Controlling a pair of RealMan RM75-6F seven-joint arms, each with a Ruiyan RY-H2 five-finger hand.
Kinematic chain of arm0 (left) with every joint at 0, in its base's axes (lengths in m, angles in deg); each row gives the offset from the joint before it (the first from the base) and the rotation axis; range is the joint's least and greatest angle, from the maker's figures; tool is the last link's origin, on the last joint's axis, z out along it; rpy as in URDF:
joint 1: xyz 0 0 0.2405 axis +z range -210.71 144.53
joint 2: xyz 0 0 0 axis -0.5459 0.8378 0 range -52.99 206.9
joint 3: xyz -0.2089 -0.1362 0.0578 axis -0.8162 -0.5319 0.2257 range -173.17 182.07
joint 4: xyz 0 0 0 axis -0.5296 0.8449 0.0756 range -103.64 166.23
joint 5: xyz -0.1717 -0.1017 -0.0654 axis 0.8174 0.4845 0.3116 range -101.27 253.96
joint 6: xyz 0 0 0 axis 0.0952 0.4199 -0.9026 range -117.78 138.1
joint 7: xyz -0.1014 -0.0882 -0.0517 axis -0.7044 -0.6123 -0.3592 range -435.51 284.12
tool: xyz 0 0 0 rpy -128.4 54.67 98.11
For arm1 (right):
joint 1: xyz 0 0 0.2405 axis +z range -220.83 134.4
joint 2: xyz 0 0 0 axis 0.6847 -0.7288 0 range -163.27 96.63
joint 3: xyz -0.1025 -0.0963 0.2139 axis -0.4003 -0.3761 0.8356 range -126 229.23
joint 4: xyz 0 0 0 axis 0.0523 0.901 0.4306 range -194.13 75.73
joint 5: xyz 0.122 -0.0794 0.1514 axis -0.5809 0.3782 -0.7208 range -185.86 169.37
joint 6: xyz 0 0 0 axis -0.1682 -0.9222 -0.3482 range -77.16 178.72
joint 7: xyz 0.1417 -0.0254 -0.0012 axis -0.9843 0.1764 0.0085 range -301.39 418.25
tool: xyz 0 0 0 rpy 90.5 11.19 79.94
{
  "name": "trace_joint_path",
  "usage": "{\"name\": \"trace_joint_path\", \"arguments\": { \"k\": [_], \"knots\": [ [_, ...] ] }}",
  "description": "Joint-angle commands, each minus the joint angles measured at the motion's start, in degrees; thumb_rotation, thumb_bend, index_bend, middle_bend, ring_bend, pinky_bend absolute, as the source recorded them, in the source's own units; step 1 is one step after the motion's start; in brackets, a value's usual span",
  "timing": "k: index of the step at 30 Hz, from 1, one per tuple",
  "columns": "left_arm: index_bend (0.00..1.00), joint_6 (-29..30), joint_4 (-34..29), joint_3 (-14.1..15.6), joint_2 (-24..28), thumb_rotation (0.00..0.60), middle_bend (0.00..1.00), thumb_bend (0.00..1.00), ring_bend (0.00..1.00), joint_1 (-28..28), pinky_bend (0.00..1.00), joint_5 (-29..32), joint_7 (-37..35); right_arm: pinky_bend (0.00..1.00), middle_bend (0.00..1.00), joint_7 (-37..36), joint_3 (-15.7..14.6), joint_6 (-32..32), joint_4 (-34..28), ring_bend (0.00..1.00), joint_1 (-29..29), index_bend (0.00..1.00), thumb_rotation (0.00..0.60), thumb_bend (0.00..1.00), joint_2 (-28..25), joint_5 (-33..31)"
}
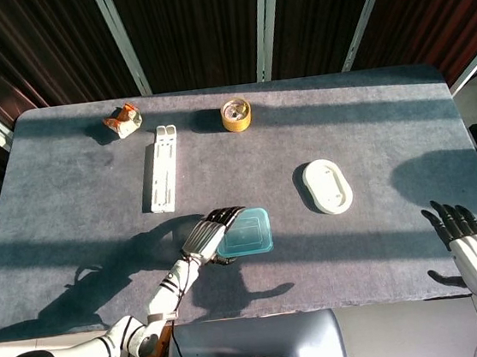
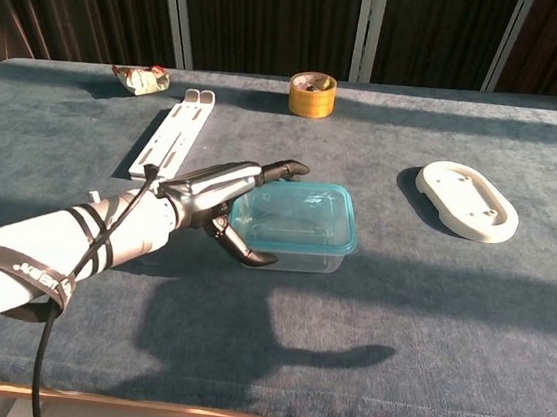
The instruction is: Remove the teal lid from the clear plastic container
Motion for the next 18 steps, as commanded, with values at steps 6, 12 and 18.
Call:
{"name": "trace_joint_path", "arguments": {
  "k": [6, 12, 18],
  "knots": [
    [0.00, 3.08, -1.48, 2.53, -1.51, 0.600, 0.29, 0.26, 0.31, 0.58, 0.36, -2.82, -1.30, 0.00, 0.00, 2.10, 0.82, 7.38, 2.22, 0.00, 7.53, 0.04, 0.600, 0.12, 5.41, 4.72],
    [0.00, 3.64, -1.63, 3.39, -2.03, 0.600, 0.29, 0.26, 0.31, 0.63, 0.36, -3.39, -1.83, 0.00, 0.00, -1.32, 1.06, 9.91, 7.03, 0.00, 13.42, 0.27, 0.600, 0.27, 12.52, 10.26],
    [0.00, 6.52, -0.99, 3.50, -2.60, 0.600, 0.29, 0.26, 0.31, 1.06, 0.35, -4.52, -1.55, 0.00, 0.00, -8.64, 1.22, 7.58, 15.43, 0.00, 17.41, 0.47, 0.600, 0.38, 20.98, 14.31]
  ]
}}
